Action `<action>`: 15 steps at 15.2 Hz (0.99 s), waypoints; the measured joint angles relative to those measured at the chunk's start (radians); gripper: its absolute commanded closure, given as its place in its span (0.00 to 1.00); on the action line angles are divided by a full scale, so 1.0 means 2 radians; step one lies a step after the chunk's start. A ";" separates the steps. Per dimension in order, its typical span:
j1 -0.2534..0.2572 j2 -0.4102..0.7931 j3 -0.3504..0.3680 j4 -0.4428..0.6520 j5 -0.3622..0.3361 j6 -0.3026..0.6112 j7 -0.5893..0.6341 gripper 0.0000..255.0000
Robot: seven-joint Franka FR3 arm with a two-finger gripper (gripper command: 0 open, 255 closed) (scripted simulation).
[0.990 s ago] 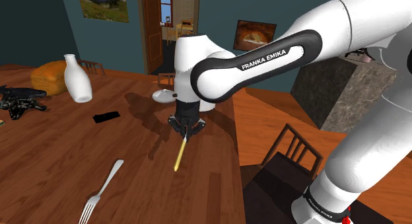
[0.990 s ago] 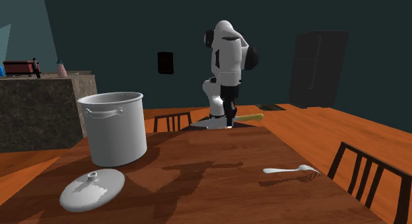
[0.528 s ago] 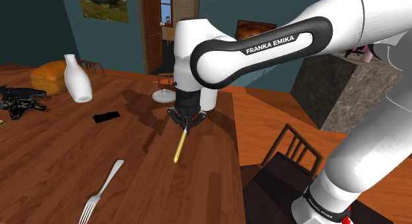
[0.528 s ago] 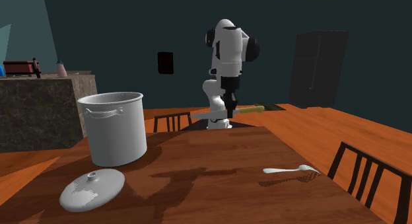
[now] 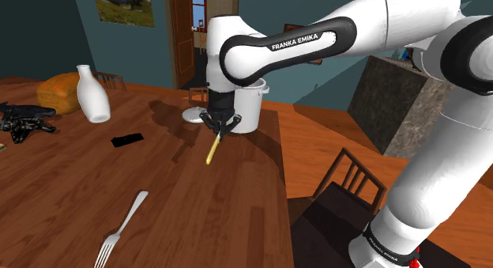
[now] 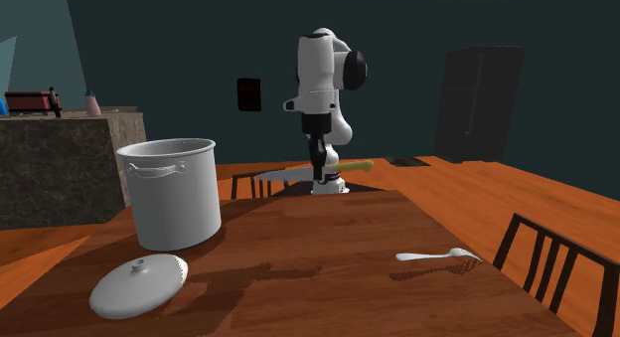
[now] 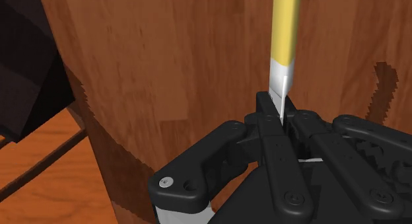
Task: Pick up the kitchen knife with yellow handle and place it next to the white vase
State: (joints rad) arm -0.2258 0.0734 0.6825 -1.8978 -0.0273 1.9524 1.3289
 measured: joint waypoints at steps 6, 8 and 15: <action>-0.007 0.088 -0.024 0.096 -0.053 -0.026 -0.022 1.00; -0.006 0.116 -0.032 0.134 -0.067 -0.040 -0.029 1.00; 0.001 0.167 -0.044 0.176 -0.092 -0.038 -0.036 1.00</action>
State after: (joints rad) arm -0.2240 0.4073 0.5935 -1.5450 -0.2119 1.8762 1.2566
